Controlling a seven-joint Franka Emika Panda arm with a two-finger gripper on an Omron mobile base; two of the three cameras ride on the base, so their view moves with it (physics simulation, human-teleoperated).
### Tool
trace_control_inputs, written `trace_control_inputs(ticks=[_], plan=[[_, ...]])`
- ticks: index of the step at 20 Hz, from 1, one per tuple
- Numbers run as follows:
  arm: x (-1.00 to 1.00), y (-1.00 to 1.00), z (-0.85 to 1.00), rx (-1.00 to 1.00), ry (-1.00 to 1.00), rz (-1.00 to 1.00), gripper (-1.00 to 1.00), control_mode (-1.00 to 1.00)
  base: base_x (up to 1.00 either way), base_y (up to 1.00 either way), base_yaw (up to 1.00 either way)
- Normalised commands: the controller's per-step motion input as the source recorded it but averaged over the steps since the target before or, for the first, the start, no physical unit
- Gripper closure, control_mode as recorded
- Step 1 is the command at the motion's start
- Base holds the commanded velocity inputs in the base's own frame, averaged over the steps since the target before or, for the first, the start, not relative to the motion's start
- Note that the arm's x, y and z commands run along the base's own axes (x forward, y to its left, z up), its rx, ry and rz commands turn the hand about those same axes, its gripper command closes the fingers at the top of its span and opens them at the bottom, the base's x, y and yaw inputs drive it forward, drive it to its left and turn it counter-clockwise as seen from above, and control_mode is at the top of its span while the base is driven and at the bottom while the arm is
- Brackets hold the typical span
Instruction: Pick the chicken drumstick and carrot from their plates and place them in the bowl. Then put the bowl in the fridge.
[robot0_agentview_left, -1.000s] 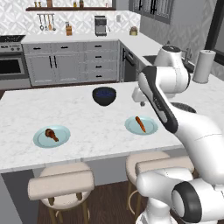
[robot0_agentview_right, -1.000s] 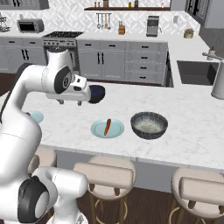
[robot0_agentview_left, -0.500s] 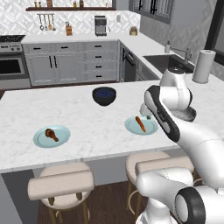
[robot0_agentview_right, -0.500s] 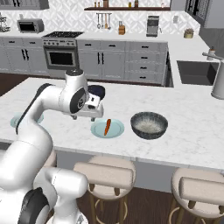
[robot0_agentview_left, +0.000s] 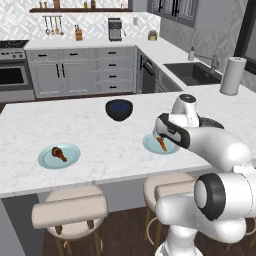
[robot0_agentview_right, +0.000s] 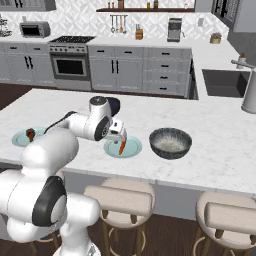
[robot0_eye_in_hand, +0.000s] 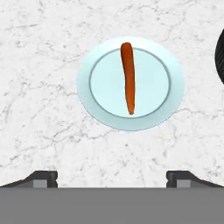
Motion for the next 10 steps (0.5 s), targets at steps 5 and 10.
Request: trace_control_inputs(ticks=[5,10], plan=[[0.87,-0.01,-0.32,0.0,0.05,0.0,-1.0,-1.0,0.0,0.0,0.0],[0.44,-0.11,-0.17,0.0,0.1,0.0,-1.0,-1.0,0.0,0.0,0.0]])
